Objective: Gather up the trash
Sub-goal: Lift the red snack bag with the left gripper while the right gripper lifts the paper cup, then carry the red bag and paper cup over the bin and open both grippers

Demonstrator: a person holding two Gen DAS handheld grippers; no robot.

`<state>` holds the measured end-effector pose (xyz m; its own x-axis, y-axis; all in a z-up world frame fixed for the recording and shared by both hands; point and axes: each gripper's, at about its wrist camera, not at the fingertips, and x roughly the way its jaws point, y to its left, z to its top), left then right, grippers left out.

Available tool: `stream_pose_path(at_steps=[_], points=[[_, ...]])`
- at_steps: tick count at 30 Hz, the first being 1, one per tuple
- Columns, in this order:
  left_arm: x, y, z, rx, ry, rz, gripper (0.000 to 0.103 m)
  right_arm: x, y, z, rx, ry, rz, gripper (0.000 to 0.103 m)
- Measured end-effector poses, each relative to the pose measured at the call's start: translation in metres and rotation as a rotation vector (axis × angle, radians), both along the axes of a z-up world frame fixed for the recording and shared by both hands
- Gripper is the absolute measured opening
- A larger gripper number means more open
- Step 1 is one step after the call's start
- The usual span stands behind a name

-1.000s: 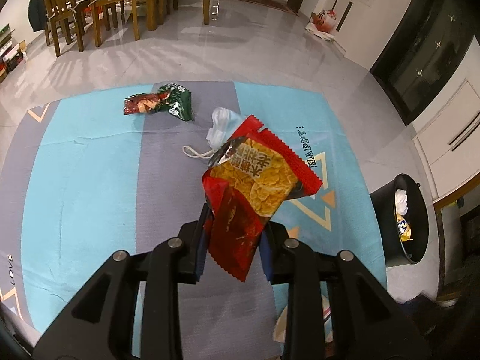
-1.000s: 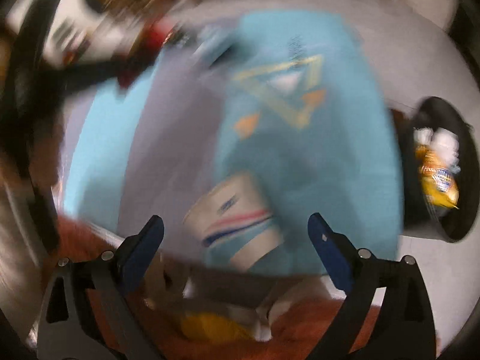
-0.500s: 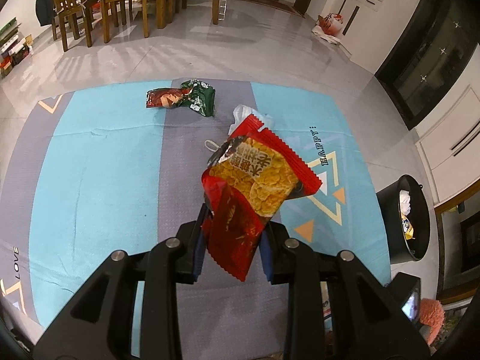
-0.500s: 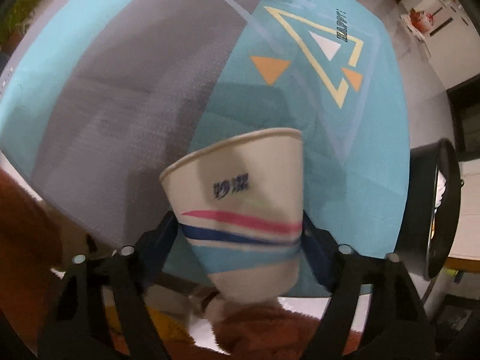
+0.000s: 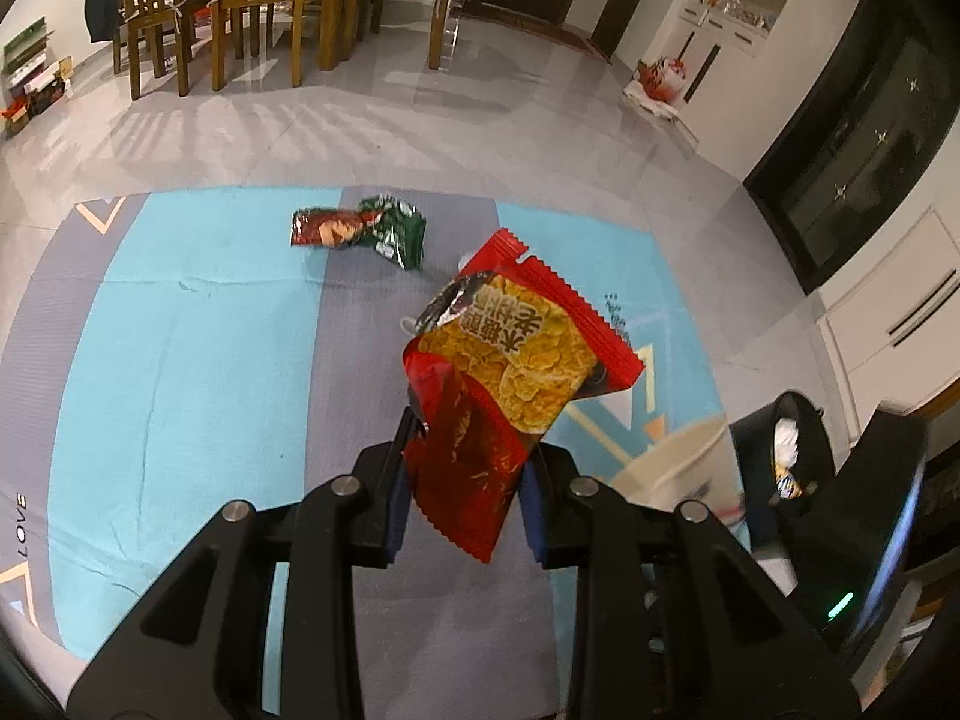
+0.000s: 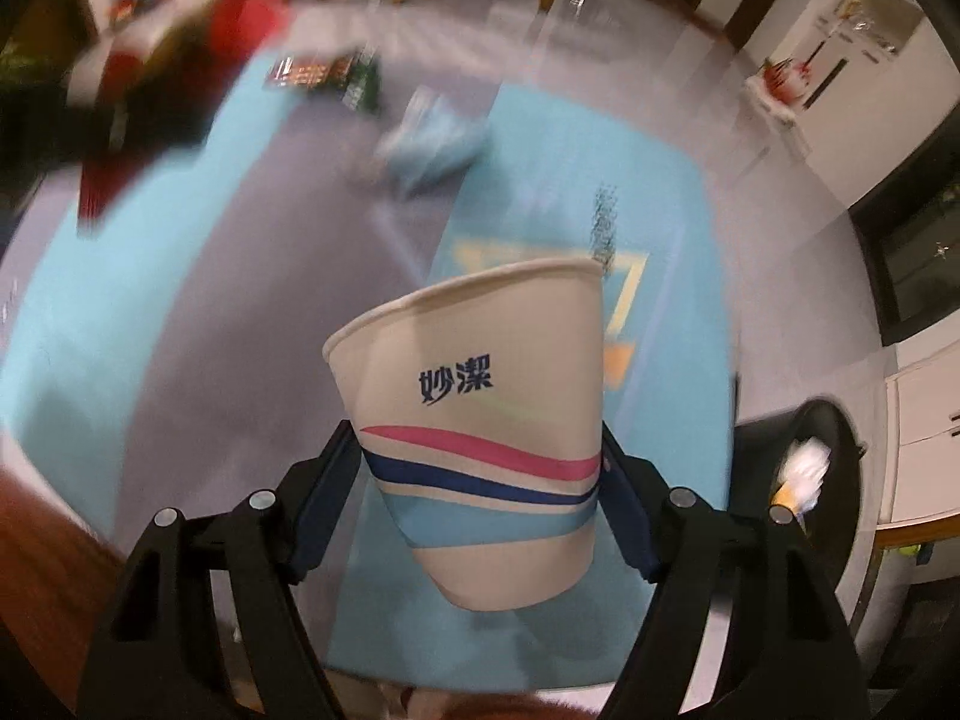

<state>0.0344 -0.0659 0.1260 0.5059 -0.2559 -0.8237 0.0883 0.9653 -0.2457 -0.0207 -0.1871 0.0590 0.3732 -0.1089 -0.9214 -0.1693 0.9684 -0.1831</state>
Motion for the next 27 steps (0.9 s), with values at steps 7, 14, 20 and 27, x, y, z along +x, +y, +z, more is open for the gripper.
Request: stream_pose_path(at_steps=[7, 14, 20, 27], points=[[0.007, -0.004, 0.009, -0.018, -0.035, 0.013, 0.030, 0.035, -0.037, 0.070, 0.065, -0.189, -0.112, 0.075], [0.012, -0.055, 0.009, -0.013, -0.043, -0.079, 0.030, 0.040, -0.115, 0.097, 0.213, -0.297, -0.310, 0.075], [0.015, -0.132, 0.021, -0.017, -0.089, -0.238, 0.030, 0.027, -0.184, 0.102, 0.283, -0.360, -0.508, 0.076], [0.008, -0.233, 0.011, -0.097, -0.054, -0.438, 0.030, -0.010, -0.252, 0.099, 0.198, -0.383, -0.758, 0.076]])
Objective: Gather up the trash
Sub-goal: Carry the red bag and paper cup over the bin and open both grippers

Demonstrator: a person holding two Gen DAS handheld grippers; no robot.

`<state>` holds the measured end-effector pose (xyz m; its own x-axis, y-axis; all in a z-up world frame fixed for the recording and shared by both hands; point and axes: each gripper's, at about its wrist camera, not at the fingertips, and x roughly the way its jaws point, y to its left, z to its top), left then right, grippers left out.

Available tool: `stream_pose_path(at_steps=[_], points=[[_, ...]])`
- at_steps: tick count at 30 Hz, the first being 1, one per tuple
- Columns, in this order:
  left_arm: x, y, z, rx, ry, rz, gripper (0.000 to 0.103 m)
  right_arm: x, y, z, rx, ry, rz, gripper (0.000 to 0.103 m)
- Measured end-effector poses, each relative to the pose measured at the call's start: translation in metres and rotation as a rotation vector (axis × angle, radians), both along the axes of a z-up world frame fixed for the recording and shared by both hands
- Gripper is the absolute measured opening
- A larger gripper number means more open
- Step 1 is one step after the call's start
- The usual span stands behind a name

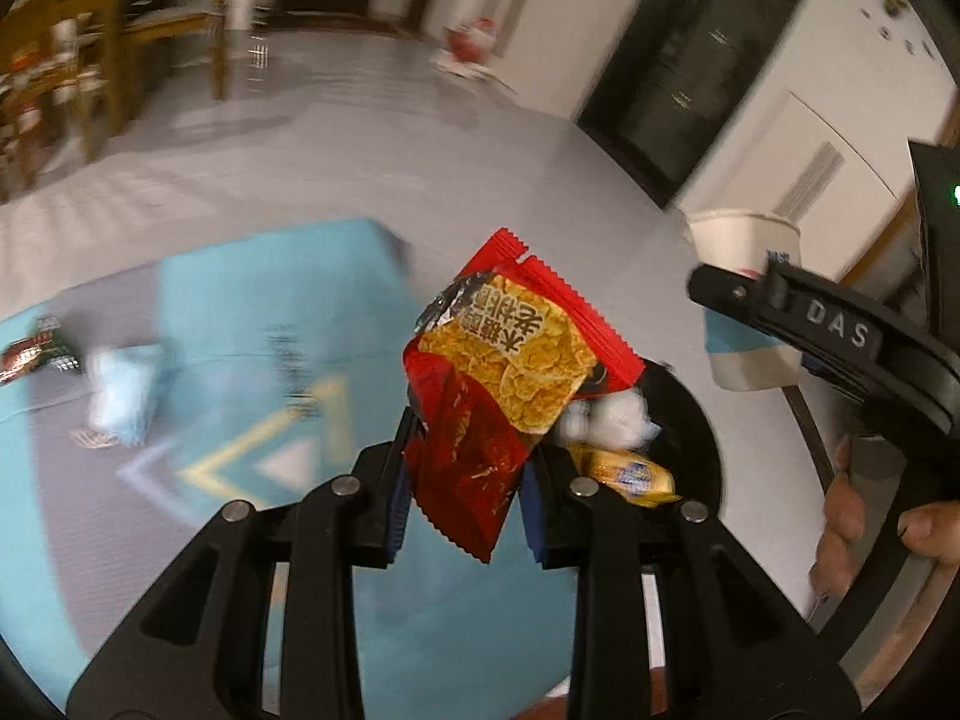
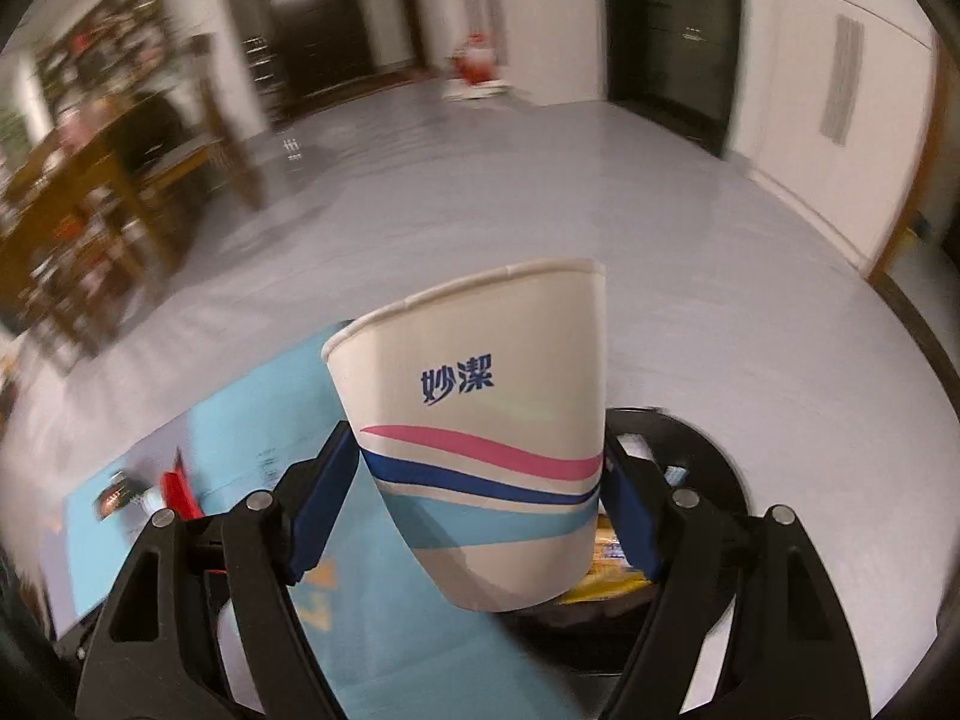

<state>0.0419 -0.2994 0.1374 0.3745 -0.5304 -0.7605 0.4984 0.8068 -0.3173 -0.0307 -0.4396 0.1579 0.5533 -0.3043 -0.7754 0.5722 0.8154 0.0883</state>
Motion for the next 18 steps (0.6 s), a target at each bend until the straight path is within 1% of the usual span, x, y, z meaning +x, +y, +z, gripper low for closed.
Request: stream_pose_path(at_steps=[2, 3, 4, 7, 10, 13, 18], points=[[-0.006, -0.035, -0.008, 0.017, 0.026, -0.063, 0.030, -0.011, -0.017, -0.004, -0.005, 0.011, -0.076, 0.076], [-0.008, -0.044, -0.010, 0.018, 0.034, -0.079, 0.030, -0.016, -0.022, -0.006, -0.004, 0.016, -0.093, 0.076], [-0.012, -0.061, -0.015, 0.020, 0.048, -0.117, 0.030, -0.020, -0.029, -0.008, 0.006, 0.018, -0.099, 0.076], [-0.020, -0.094, -0.026, 0.033, 0.070, -0.168, 0.030, -0.032, -0.047, -0.013, 0.047, 0.012, -0.129, 0.076], [-0.023, -0.121, -0.040, 0.040, 0.106, -0.212, 0.030, -0.042, -0.070, -0.024, 0.083, 0.031, -0.171, 0.076], [-0.026, -0.148, -0.058, 0.040, 0.162, -0.262, 0.031, -0.047, -0.081, -0.035, 0.134, 0.051, -0.200, 0.076], [-0.027, -0.173, -0.076, 0.064, 0.210, -0.300, 0.031, -0.048, -0.093, -0.051, 0.196, 0.092, -0.243, 0.076]])
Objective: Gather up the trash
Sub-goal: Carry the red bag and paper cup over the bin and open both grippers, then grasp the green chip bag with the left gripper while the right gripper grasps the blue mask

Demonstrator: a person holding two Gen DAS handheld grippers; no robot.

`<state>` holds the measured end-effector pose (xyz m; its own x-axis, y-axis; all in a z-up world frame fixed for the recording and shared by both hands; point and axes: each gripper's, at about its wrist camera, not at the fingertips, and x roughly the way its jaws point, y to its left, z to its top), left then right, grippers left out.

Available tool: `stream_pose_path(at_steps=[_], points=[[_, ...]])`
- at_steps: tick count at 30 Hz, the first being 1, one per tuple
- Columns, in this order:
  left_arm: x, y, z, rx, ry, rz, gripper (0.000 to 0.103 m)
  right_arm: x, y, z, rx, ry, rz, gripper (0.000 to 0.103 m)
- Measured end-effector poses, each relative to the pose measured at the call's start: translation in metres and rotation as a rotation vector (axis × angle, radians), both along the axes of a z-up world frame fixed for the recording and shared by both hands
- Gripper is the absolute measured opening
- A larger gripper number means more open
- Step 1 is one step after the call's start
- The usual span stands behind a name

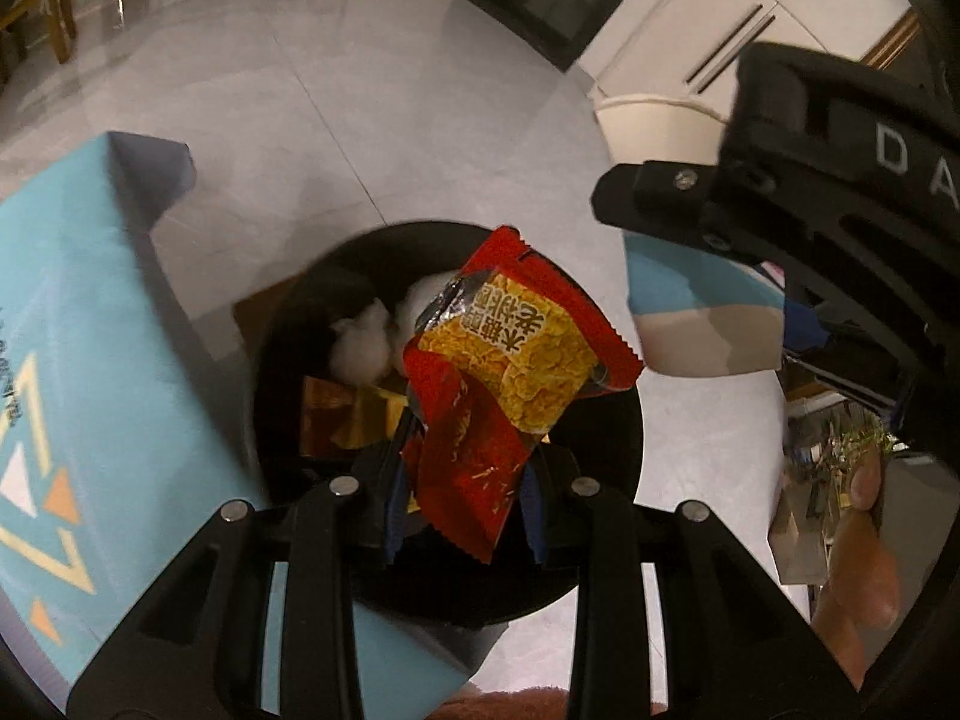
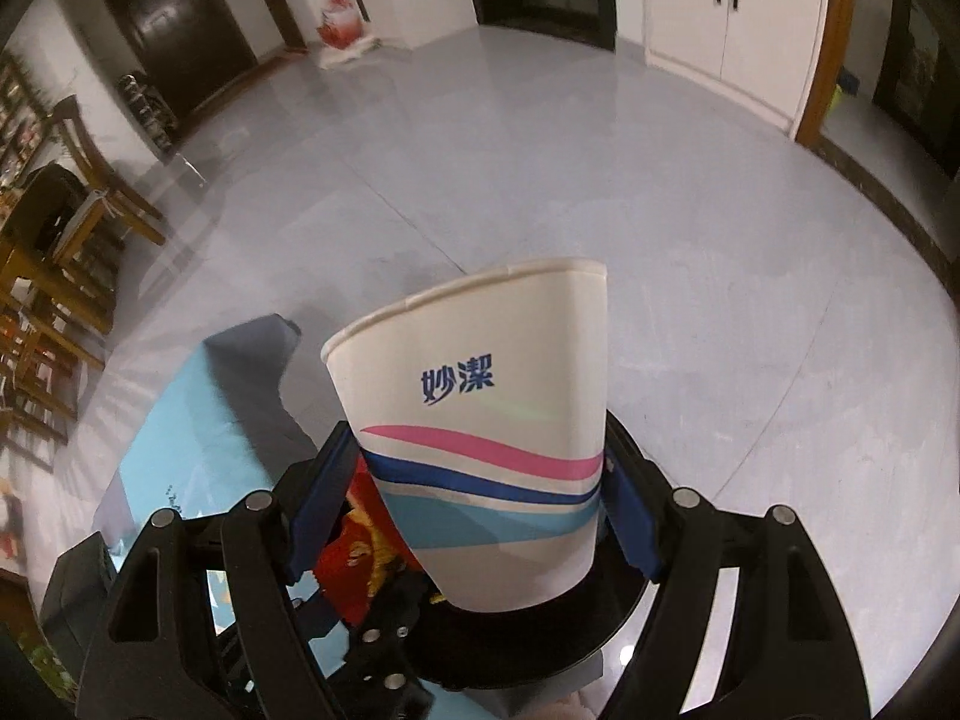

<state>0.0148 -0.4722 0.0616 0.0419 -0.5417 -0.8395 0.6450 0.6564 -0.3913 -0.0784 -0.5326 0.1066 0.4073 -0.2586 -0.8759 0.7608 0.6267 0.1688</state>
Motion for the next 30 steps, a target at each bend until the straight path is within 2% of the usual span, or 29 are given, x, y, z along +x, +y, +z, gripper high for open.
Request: stream_pose_path(at_steps=[4, 7, 9, 10, 14, 17, 20, 24, 30], points=[[-0.001, -0.008, -0.015, 0.014, 0.031, -0.016, 0.032, -0.003, -0.012, -0.012, 0.045, 0.050, -0.038, 0.076], [0.001, -0.016, -0.021, 0.015, 0.037, -0.022, 0.035, -0.013, -0.017, -0.004, 0.024, 0.041, -0.073, 0.076], [0.002, -0.015, -0.024, 0.015, 0.043, -0.020, 0.053, -0.016, -0.020, -0.003, 0.024, 0.029, -0.076, 0.076], [0.001, -0.013, -0.024, 0.013, 0.042, -0.017, 0.070, -0.016, -0.019, -0.002, 0.028, 0.027, -0.076, 0.077], [-0.002, -0.002, -0.018, -0.002, 0.029, -0.012, 0.079, -0.012, -0.023, -0.004, 0.029, 0.067, -0.066, 0.077], [0.002, 0.017, -0.004, -0.022, 0.008, 0.024, 0.091, -0.006, -0.018, 0.001, 0.013, 0.062, -0.056, 0.087], [0.012, 0.054, 0.015, -0.044, -0.037, 0.093, 0.099, 0.000, -0.008, 0.009, -0.007, 0.045, -0.041, 0.092], [0.028, 0.131, 0.038, -0.064, -0.102, 0.253, 0.100, 0.012, 0.013, 0.017, -0.052, 0.037, -0.018, 0.096], [0.061, 0.254, 0.069, 0.060, -0.221, 0.508, 0.100, 0.036, 0.059, 0.034, -0.147, -0.001, 0.087, 0.096]])
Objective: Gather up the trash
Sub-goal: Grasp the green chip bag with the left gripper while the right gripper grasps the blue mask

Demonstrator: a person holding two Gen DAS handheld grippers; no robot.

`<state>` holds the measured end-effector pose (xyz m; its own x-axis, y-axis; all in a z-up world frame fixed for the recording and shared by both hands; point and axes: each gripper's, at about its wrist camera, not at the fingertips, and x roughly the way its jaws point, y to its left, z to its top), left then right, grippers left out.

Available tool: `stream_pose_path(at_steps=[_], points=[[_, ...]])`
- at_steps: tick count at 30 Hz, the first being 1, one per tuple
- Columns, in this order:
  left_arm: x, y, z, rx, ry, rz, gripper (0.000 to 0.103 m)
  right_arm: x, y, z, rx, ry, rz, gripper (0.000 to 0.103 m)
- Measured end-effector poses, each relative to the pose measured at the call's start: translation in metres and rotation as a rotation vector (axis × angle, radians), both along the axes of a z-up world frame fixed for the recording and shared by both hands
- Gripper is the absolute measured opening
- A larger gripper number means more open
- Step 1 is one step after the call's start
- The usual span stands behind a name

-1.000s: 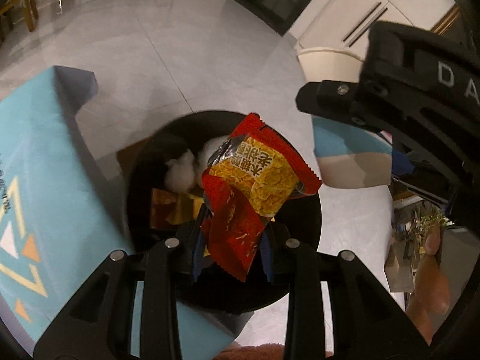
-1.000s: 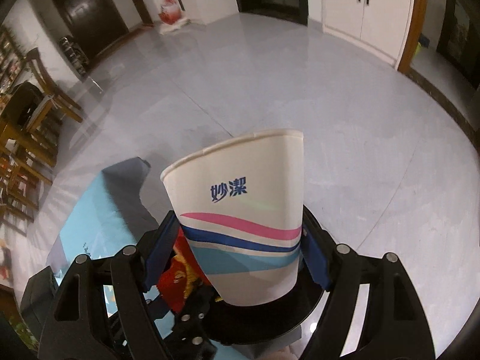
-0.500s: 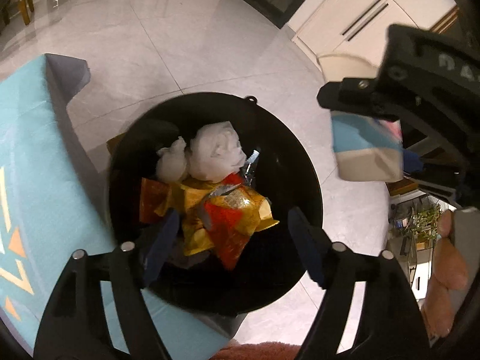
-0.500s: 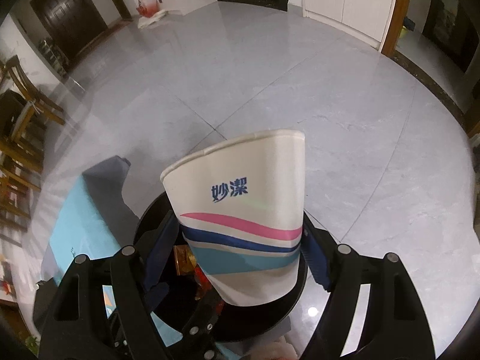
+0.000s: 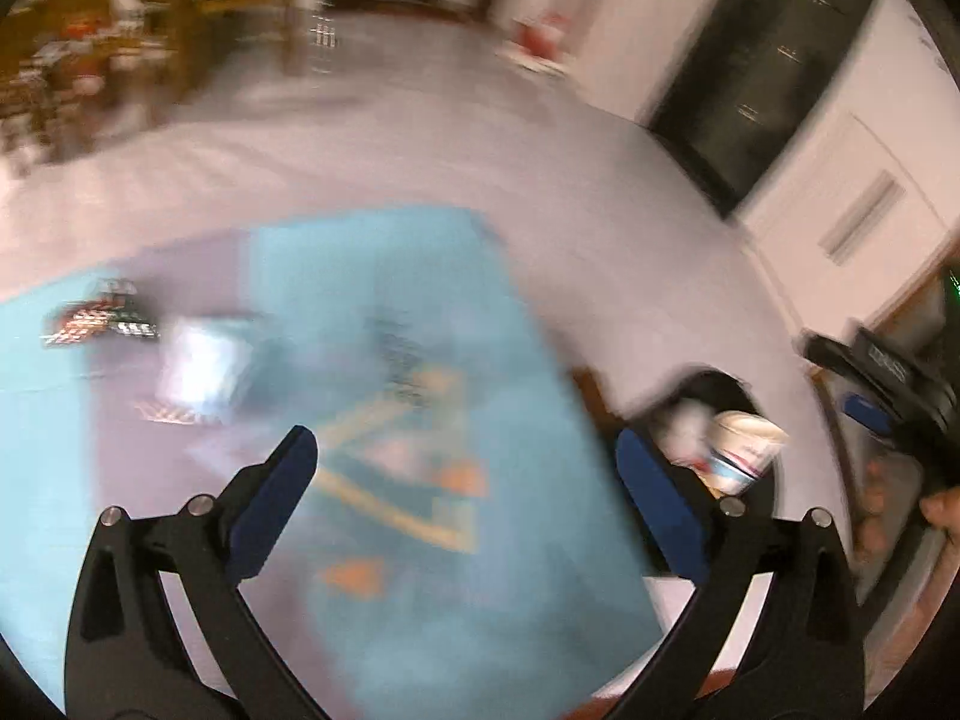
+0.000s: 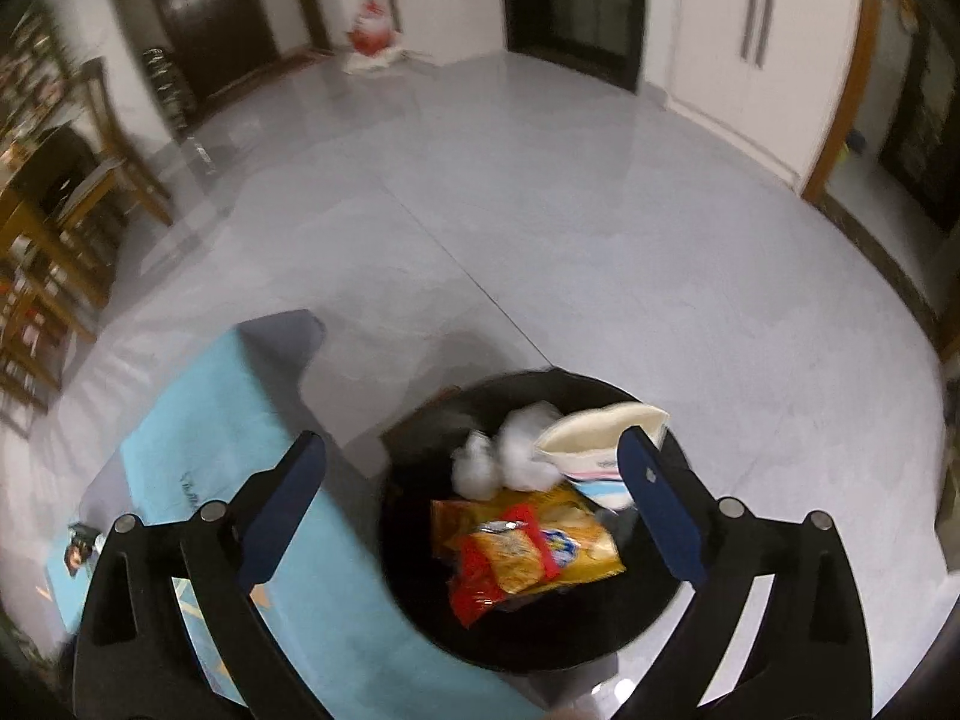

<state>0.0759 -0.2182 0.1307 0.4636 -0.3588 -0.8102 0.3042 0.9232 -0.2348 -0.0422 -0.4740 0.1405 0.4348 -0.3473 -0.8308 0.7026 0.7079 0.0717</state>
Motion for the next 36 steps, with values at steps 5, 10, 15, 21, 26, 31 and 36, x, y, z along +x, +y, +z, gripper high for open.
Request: stream_pose_path(at_steps=[5, 10, 15, 21, 26, 31, 36], points=[[0.021, 0.116, 0.013, 0.005, -0.068, 0.202, 0.100, 0.022, 0.047, 0.007, -0.089, -0.027, 0.082, 0.096], [0.048, 0.202, -0.001, -0.074, -0.014, 0.415, 0.100, 0.051, 0.106, 0.004, -0.120, -0.031, 0.219, 0.096], [0.061, 0.246, -0.018, -0.188, 0.085, 0.495, 0.100, 0.076, 0.160, -0.013, -0.124, -0.024, 0.364, 0.096], [0.079, 0.267, -0.035, -0.159, 0.104, 0.539, 0.100, 0.121, 0.225, -0.050, 0.103, 0.019, 0.568, 0.096], [0.092, 0.272, -0.061, -0.175, 0.159, 0.541, 0.100, 0.166, 0.280, -0.088, 0.192, 0.124, 0.715, 0.087], [0.117, 0.271, -0.082, -0.203, 0.187, 0.543, 0.099, 0.201, 0.308, -0.115, 0.099, 0.164, 0.778, 0.068], [0.149, 0.265, -0.102, -0.207, 0.210, 0.532, 0.099, 0.206, 0.305, -0.134, 0.138, 0.208, 0.797, 0.041]])
